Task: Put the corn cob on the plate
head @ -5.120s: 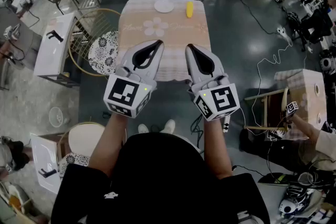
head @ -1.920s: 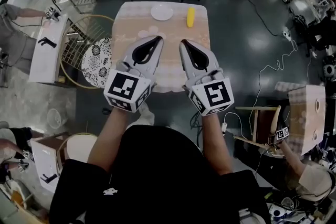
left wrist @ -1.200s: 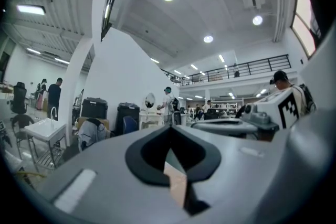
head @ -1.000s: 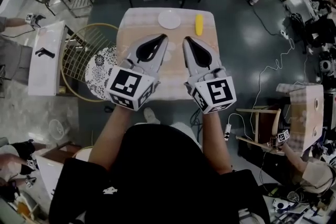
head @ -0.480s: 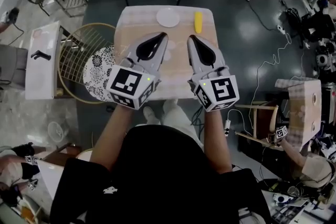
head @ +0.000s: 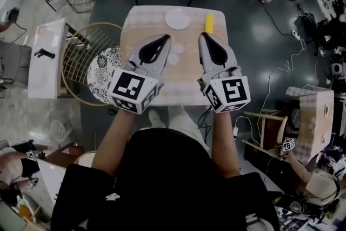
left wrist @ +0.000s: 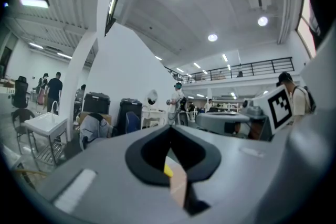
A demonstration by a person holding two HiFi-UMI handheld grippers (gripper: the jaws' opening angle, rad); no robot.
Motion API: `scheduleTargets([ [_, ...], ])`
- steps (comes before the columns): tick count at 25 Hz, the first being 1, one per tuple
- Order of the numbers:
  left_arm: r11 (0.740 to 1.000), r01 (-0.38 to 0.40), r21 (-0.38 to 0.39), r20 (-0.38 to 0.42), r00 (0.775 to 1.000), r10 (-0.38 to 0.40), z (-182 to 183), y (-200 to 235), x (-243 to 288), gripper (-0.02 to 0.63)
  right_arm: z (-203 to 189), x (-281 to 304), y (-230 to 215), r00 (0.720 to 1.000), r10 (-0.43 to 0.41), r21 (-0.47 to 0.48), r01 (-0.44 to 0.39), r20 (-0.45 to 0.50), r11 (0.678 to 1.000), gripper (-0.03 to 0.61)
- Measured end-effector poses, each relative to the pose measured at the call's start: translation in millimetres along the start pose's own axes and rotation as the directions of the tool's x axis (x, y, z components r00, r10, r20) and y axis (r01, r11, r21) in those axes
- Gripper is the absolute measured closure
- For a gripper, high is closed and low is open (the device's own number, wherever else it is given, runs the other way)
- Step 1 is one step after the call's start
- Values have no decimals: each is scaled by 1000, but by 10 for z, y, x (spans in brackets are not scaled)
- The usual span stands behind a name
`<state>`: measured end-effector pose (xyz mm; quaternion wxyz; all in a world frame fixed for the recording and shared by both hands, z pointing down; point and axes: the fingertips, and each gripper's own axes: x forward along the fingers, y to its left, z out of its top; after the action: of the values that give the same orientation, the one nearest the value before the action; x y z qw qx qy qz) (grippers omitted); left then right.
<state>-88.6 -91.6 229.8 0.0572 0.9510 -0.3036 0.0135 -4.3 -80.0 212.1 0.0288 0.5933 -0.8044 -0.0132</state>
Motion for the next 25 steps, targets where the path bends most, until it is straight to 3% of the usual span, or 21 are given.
scheduleTargets([
  [15,1000,13,11,-90,996,-12,-243,-79,798,609,-335,207,-736,999,1,60,2,-50,998,577],
  [25,1000,22,-22,-175,984,-26,-630,-89,1308,609,-782,388,-1205,994,-4,112,17,-112,994,577],
])
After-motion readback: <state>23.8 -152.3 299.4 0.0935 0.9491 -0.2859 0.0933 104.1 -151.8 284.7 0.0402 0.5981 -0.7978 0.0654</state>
